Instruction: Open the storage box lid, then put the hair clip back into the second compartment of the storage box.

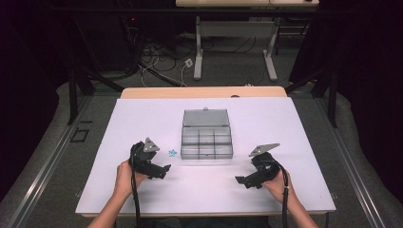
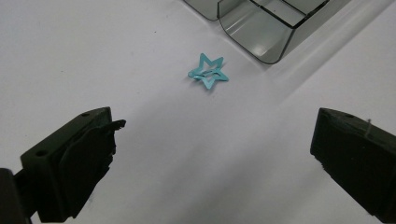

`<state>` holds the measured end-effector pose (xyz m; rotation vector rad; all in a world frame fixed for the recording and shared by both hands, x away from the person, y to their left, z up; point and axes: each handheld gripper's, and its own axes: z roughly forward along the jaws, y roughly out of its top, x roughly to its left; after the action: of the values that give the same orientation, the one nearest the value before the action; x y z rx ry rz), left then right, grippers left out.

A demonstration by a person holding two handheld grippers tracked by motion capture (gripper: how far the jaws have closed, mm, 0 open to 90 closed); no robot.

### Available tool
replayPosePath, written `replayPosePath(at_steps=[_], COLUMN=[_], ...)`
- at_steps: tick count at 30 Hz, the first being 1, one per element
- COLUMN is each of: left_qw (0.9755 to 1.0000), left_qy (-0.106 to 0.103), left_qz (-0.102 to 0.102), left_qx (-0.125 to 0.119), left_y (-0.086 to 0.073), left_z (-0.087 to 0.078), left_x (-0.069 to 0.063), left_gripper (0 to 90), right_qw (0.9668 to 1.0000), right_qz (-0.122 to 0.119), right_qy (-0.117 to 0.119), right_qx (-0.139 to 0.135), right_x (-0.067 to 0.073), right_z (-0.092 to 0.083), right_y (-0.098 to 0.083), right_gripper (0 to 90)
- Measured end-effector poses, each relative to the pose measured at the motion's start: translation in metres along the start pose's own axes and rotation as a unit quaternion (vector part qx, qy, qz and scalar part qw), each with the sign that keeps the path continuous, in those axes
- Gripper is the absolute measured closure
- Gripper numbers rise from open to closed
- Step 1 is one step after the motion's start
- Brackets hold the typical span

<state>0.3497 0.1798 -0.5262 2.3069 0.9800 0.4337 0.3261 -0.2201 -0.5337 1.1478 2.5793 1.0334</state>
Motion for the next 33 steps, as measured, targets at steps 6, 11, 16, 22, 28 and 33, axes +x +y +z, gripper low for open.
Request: replayPosePath(at_steps=[6, 11, 16, 22, 28, 33], left_qw=[1.0000, 0.9993, 0.9976, 0.9957, 0.9974, 0.9976], left_qy=[-0.005, -0.011, 0.002, 0.003, -0.014, -0.036], left_qz=[-0.006, -0.032, -0.058, -0.076, -0.060, -0.044], left_qx=[0.002, -0.013, -0.038, -0.052, -0.038, -0.039], left_y=[0.001, 0.004, 0.010, 0.019, 0.022, 0.025], left_z=[0.005, 0.009, 0.010, 0.020, 0.030, 0.036], left_x=[0.006, 0.017, 0.026, 0.030, 0.029, 0.031], left_gripper=[0.3, 4.1, 16.1, 24.3, 39.4, 51.9], right_qw=[1.0000, 0.9999, 1.0000, 1.0000, 0.9999, 0.9999], right_qz=[0.000, 0.001, 0.000, -0.003, 0.003, -0.001], right_qy=[-0.007, -0.008, -0.007, -0.008, -0.010, -0.011], right_qx=[0.001, 0.011, 0.001, 0.000, 0.009, 0.010], right_x=[0.000, -0.002, -0.002, -0.003, -0.003, -0.002], right_z=[0.000, 0.000, 0.001, 0.002, 0.001, 0.003], right_y=[-0.001, -0.001, 0.000, 0.000, 0.001, 0.002], right_gripper=[0.0, 0.0, 0.0, 0.0, 0.0, 0.0])
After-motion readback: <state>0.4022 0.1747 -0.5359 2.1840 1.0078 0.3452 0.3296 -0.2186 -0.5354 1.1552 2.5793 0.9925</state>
